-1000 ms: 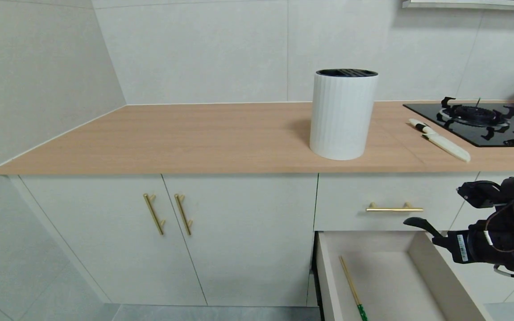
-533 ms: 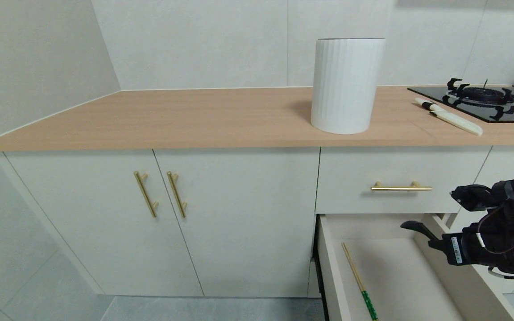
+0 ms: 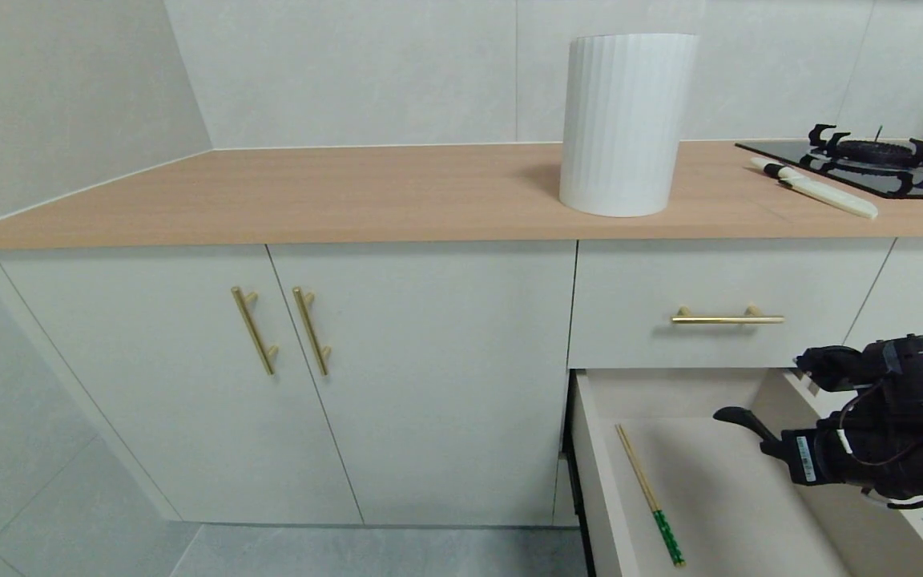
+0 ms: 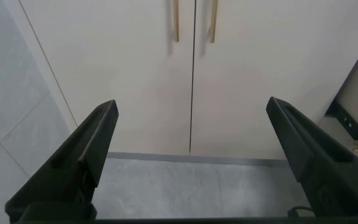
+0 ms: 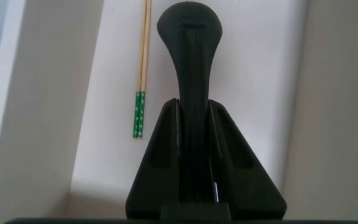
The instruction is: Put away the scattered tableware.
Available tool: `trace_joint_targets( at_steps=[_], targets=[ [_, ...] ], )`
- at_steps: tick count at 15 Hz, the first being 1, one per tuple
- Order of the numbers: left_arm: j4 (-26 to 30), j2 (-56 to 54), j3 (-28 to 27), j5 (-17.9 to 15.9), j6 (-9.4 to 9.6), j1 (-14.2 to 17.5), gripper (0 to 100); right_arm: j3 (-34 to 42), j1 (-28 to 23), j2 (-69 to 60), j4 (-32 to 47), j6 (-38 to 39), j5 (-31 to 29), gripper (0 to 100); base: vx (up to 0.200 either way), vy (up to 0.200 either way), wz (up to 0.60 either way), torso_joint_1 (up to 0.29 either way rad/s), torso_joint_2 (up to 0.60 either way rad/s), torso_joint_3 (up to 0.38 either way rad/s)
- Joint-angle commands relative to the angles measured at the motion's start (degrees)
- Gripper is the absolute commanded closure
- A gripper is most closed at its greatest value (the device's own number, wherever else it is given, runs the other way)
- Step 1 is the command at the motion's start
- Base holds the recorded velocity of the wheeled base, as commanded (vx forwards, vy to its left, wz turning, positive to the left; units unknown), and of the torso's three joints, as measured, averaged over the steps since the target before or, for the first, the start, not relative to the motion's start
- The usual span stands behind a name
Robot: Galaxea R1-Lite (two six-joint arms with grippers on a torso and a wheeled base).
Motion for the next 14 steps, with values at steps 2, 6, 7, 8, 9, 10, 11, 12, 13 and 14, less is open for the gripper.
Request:
trace_joint_targets(
  at_steps=[2, 6, 7, 8, 9, 10, 11, 12, 13, 14],
  targets=[
    [0.0, 0.0, 0.0, 0.0, 0.05, 0.0, 0, -0.3, 0.1, 2.9, -0.2, 0.0, 0.0, 100, 0.0, 0.0, 0.0, 0.0, 0.0, 0.0],
    [0.0, 0.0, 0.0, 0.0, -0.04, 0.0, 0, -0.1, 0.4, 15.1, -8.0, 0.4, -0.1, 100, 0.0, 0.0, 0.0, 0.0, 0.0, 0.0],
    [0.0, 0.0, 0.0, 0.0, -0.04, 0.0, 0, -0.2, 0.6, 19.2, -11.3, 0.6, -0.3, 100, 0.0, 0.0, 0.0, 0.0, 0.0, 0.0],
    [0.0, 0.0, 0.0, 0.0, -0.04, 0.0, 0, 0.0, 0.6, 24.0, -15.7, 0.6, -1.0, 100, 0.0, 0.0, 0.0, 0.0, 0.0, 0.0],
    [0.0, 0.0, 0.0, 0.0, -0.04, 0.0, 0, -0.1, 0.6, 26.4, -17.1, 0.7, -1.4, 100, 0.0, 0.0, 0.0, 0.0, 0.0, 0.0],
    [0.0, 0.0, 0.0, 0.0, -0.04, 0.0, 0, -0.2, 0.6, 28.1, -17.5, 0.7, -1.5, 100, 0.0, 0.0, 0.0, 0.0, 0.0, 0.0],
    [0.0, 0.0, 0.0, 0.0, -0.04, 0.0, 0, -0.2, 0.7, 29.6, -18.0, 0.7, -1.4, 100, 0.0, 0.0, 0.0, 0.0, 0.0, 0.0],
    [0.0, 0.0, 0.0, 0.0, -0.04, 0.0, 0, -0.3, 0.7, 30.5, -18.6, 0.7, -1.5, 100, 0.0, 0.0, 0.0, 0.0, 0.0, 0.0],
    [0.0, 0.0, 0.0, 0.0, -0.04, 0.0, 0, -0.4, 0.9, 32.9, -20.8, 0.7, -1.6, 100, 0.0, 0.0, 0.0, 0.0, 0.0, 0.0],
    [0.0, 0.0, 0.0, 0.0, -0.04, 0.0, 0, -0.5, 0.9, 34.0, -22.2, 0.7, -1.9, 100, 0.0, 0.0, 0.0, 0.0, 0.0, 0.0]
  ],
)
